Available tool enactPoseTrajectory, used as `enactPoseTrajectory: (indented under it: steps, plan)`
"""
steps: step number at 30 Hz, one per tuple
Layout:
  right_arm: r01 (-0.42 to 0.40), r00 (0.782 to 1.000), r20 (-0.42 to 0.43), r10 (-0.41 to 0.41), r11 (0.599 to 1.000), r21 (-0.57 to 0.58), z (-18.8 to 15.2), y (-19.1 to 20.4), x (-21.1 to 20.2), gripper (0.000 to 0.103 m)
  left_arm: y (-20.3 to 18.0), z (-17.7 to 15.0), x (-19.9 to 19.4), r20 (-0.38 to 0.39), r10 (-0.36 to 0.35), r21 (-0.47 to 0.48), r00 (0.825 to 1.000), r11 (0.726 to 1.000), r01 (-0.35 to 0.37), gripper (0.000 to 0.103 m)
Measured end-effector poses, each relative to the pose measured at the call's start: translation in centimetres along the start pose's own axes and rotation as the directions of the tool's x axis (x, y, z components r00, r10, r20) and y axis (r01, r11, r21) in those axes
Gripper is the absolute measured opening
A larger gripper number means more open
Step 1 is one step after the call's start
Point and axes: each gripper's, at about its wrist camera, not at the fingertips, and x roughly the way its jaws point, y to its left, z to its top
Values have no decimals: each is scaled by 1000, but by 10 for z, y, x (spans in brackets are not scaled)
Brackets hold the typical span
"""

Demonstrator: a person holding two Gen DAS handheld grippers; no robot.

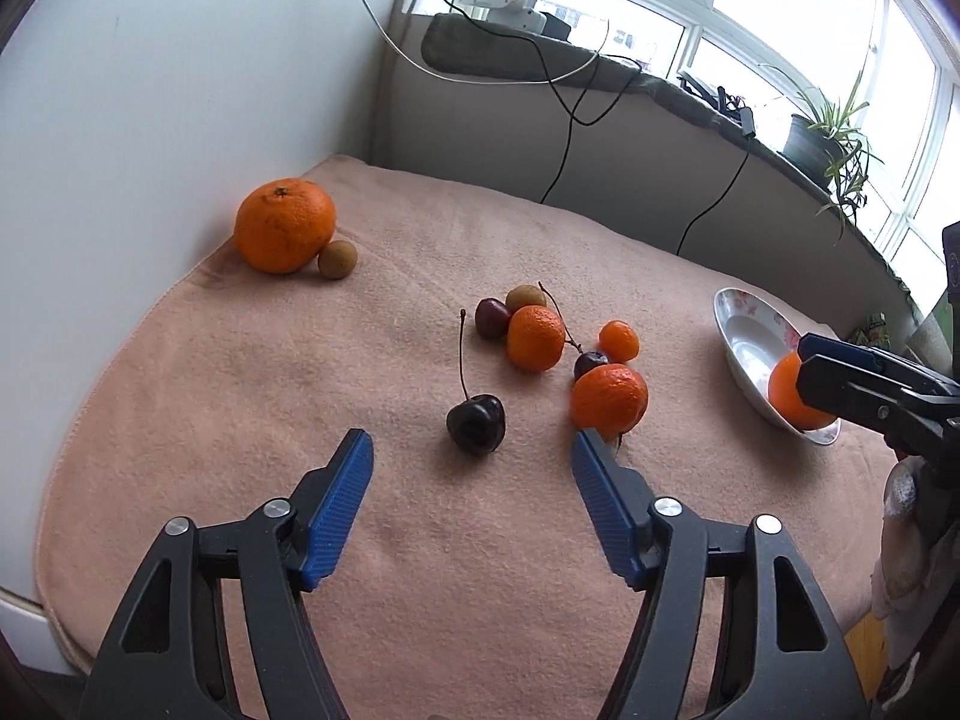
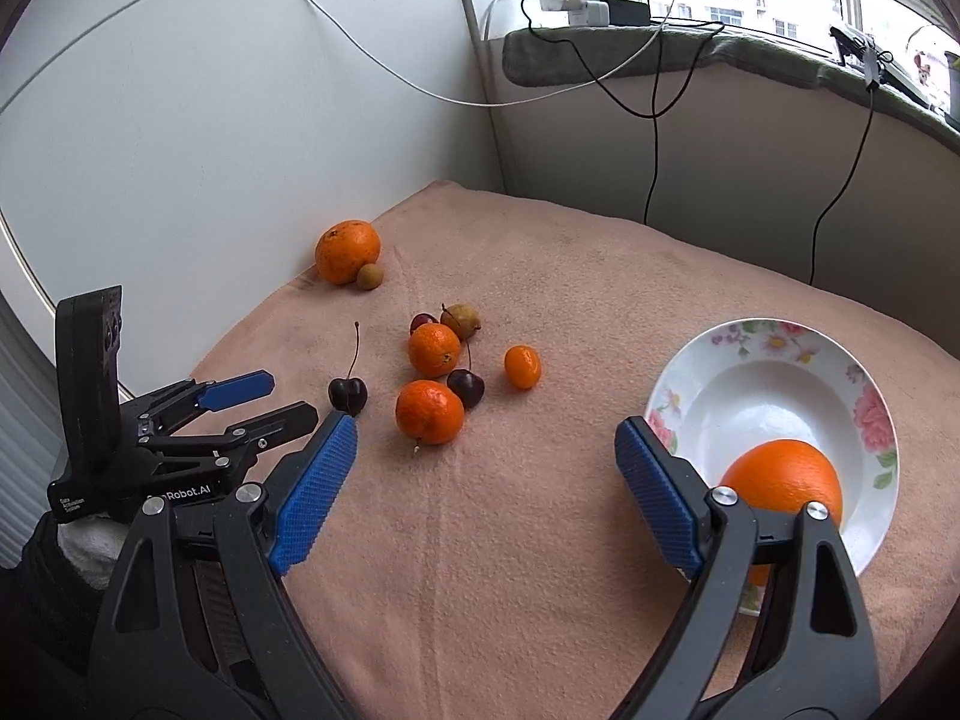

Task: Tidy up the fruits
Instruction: 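Withdraw the right tool from the plate toward the small fruits, then grasp the dark cherry with the left gripper while the right gripper grasps a tangerine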

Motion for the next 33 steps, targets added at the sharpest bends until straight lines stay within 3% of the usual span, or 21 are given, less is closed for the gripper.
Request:
enactPoseTrajectory:
  steps: [4, 7, 10, 14, 33]
  plan:
    - [0, 1000, -25, -1, 1000, -13, 1, 7, 19, 89, 0, 1, 6, -7, -19, -1, 1000, 1000, 19, 60]
    - [-21, 998, -53, 20, 1000, -17, 1, 11, 35, 80, 0, 1, 11, -13, -23, 5, 1000, 1000, 23, 55]
    - [-36, 996, -77, 34, 999, -21, 0, 16, 49, 78, 2, 2, 17, -21, -26, 1, 999, 1000, 26, 51]
    - [-55, 992, -118, 52, 998, -21, -1, 20, 67, 66, 3, 4, 21, -25, -31, -4, 999, 999, 31, 50]
    - [-70, 979, -190, 71, 997, 16, 2, 18, 97, 55, 7, 6, 38, -65, -54, -16, 996, 998, 53, 39]
